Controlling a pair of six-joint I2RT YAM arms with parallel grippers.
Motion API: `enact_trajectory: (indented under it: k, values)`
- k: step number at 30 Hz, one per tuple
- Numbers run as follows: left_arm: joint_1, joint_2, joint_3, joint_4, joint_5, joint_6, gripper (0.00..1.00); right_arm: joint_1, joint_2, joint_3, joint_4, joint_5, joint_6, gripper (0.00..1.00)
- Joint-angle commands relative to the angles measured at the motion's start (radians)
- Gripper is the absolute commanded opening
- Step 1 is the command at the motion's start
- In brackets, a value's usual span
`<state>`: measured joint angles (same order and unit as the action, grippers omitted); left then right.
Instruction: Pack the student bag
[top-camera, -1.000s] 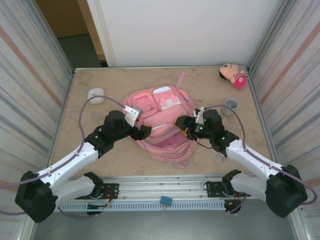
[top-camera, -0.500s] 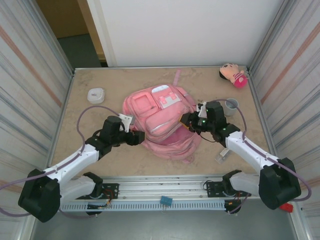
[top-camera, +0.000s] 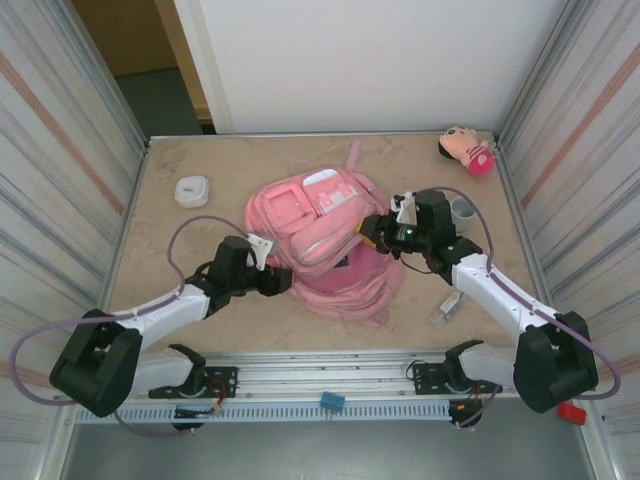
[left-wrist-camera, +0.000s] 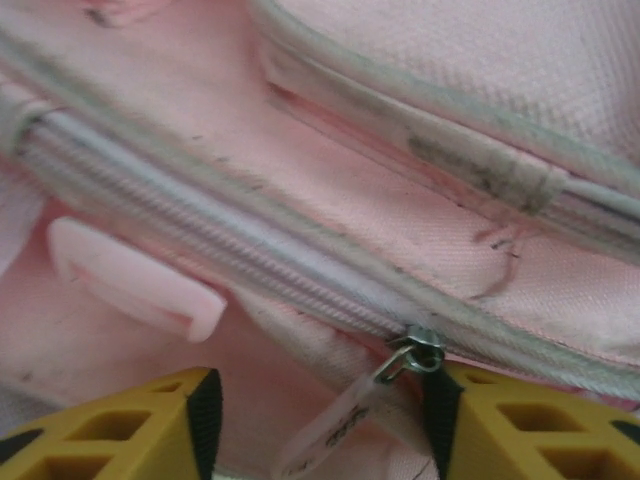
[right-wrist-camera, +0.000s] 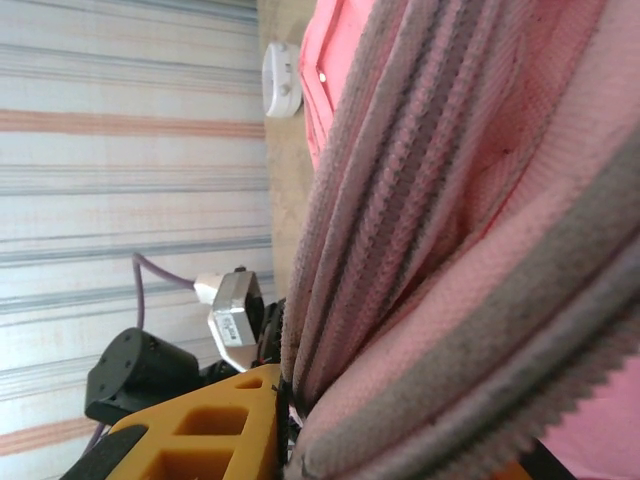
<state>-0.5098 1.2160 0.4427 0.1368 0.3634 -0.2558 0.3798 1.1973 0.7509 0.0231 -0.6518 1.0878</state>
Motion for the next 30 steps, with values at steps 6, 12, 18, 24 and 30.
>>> enact_trajectory:
  k: [6,12,18,24,30]
  values:
    - [0.004,-0.001,0.012,0.113,0.162,0.035,0.17,-0.043,0.004,0.031,0.028,-0.012,-0.016,0.22]
    - [0.004,-0.048,-0.019,0.098,0.174,0.039,0.01,-0.042,-0.005,-0.016,0.041,0.015,0.018,0.36]
    - [-0.010,-0.078,-0.021,0.078,0.137,0.044,0.00,0.069,-0.117,-0.192,0.168,0.145,0.171,0.53]
    - [-0.042,-0.072,0.005,0.072,0.126,0.052,0.00,0.264,-0.179,-0.309,0.261,0.343,0.258,0.54]
    - [-0.081,-0.082,0.036,0.017,0.084,0.084,0.03,0.346,-0.083,-0.298,0.361,0.390,0.271,0.33]
